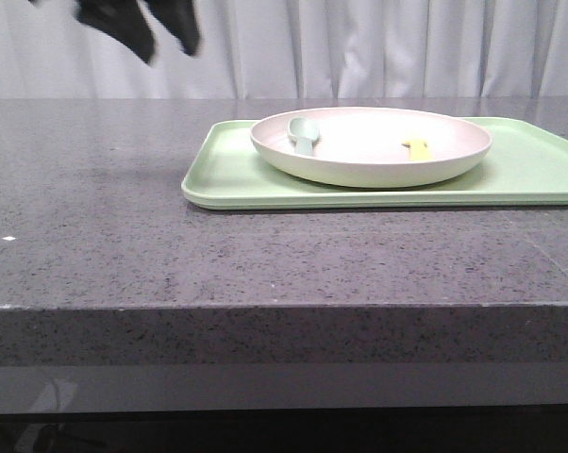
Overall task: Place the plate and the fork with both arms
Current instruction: 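Open the left gripper and raise it away from the plate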
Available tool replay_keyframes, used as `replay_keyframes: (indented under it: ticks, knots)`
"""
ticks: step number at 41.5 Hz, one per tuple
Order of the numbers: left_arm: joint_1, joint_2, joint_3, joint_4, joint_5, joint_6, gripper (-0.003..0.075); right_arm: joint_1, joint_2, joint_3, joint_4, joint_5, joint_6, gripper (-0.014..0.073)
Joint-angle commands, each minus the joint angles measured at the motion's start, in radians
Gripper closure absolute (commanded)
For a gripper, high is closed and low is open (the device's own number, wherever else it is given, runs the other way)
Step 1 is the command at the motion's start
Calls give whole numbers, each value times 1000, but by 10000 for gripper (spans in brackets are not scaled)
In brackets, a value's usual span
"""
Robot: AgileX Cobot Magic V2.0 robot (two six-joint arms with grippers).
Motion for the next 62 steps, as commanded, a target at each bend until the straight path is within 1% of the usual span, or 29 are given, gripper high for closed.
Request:
replay_keyframes:
  ticks: [1,3,5,7,9,16,20,26,32,40,42,44,46,49,54,58,62]
  knots:
    - [-5,-124,-34,57,70,111,408,2,16,-32,-16,-74,-7,95]
    - [-5,-163,-34,13,120,230,408,2,16,-32,-16,-74,-7,95]
    - [-4,-204,-28,-37,151,288,408,2,16,-32,-16,-74,-7,95]
    - [6,-250,-7,-89,155,337,408,2,16,-32,-16,-74,-7,95]
    - [19,-301,35,-133,126,375,408,2,16,-32,-16,-74,-7,95]
    - [47,-503,212,-197,37,381,408,2,16,-32,-16,-74,-7,95]
    - [47,-625,317,-235,32,381,408,2,16,-32,-16,-74,-7,95]
    - [47,-752,451,-279,34,381,408,2,16,-32,-16,-74,-7,95]
    - [47,-848,528,-284,35,381,408,2,16,-32,-16,-74,-7,95]
    - [47,-885,545,-284,45,381,408,2,16,-34,-9,-72,-7,96]
    - [47,-885,545,-284,50,381,408,2,26,-50,-7,-45,-7,109]
    - [47,-885,545,-284,50,381,408,2,57,-84,5,16,-9,130]
    - [47,-885,545,-284,50,381,408,2,99,-135,30,84,-23,153]
    - [47,-885,545,-284,50,381,408,2,173,-207,90,178,-80,187]
    - [47,-885,545,-284,50,381,408,3,308,-328,259,312,-263,216]
    - [47,-885,545,-284,50,381,408,14,396,-403,381,362,-360,216]
    - [47,-885,545,-284,50,381,408,36,488,-463,441,388,-405,216]
